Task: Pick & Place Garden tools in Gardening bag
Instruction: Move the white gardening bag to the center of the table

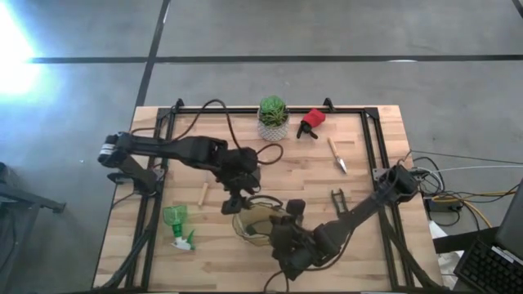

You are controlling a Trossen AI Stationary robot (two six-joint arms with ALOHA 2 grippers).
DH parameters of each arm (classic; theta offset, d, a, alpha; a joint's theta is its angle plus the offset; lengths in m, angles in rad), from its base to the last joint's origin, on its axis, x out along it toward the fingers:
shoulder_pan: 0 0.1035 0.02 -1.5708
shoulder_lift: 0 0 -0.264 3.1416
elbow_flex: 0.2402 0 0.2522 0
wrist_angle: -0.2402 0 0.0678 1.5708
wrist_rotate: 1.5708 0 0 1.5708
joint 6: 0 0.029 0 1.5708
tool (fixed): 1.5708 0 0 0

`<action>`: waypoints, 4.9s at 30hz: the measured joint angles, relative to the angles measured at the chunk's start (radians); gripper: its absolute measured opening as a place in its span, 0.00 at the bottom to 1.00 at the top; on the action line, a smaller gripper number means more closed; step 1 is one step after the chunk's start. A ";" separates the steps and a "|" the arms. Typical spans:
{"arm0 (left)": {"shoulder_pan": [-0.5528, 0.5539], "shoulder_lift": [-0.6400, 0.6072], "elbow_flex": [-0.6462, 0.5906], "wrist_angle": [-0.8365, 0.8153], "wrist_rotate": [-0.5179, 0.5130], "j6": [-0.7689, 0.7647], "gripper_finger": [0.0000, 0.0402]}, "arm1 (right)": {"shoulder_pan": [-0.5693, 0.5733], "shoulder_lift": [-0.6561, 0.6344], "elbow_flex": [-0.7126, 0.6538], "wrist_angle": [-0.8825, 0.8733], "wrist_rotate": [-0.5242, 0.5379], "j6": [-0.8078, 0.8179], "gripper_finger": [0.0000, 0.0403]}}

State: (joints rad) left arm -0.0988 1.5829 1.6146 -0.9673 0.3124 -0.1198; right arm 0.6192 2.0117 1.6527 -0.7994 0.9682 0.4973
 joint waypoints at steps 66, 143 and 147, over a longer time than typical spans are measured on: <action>-0.078 -0.015 -0.219 0.360 0.318 -0.082 0.63 | 0.214 0.103 -0.047 0.279 0.361 -0.130 0.02; -0.229 0.120 -0.260 0.448 -0.289 -0.272 0.01 | 0.180 0.103 -0.050 0.256 0.289 -0.110 0.02; -0.224 0.120 -0.260 0.448 -0.295 -0.272 0.01 | 0.181 0.103 -0.043 0.256 0.287 -0.116 0.02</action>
State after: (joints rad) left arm -0.3228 1.7031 1.3548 -0.5190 0.0177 -0.3920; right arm 0.8003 2.1143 1.6099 -0.5433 1.2556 0.3817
